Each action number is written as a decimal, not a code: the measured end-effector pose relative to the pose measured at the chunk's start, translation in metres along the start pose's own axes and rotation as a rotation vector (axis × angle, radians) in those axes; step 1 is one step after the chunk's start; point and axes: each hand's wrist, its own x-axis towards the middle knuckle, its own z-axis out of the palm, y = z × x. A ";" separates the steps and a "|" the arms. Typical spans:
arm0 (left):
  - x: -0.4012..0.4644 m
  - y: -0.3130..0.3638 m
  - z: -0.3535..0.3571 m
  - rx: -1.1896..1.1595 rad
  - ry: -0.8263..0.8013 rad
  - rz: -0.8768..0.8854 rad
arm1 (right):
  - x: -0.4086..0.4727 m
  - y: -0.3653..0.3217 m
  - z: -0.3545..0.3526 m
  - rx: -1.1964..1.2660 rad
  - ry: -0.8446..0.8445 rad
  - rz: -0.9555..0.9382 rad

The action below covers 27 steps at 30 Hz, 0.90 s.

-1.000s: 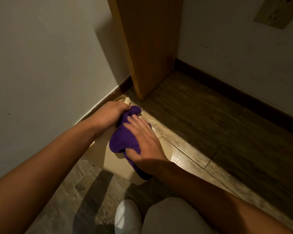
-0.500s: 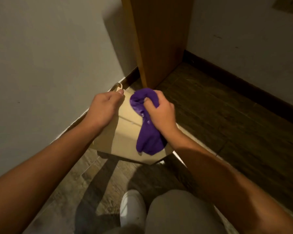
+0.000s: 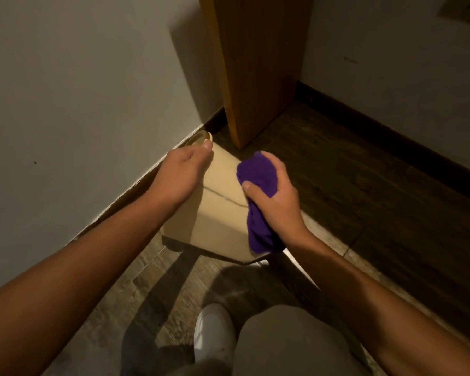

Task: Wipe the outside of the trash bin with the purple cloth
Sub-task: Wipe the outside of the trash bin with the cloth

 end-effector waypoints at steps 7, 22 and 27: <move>0.031 0.011 0.003 -0.390 0.112 -0.323 | -0.011 -0.021 0.052 -0.436 -0.231 -0.611; 0.029 -0.010 -0.003 -0.254 0.183 -0.481 | 0.016 0.000 0.023 -0.198 0.155 -0.093; 0.025 -0.004 0.001 -0.333 0.201 -0.435 | 0.047 -0.030 0.025 -0.113 0.153 -0.040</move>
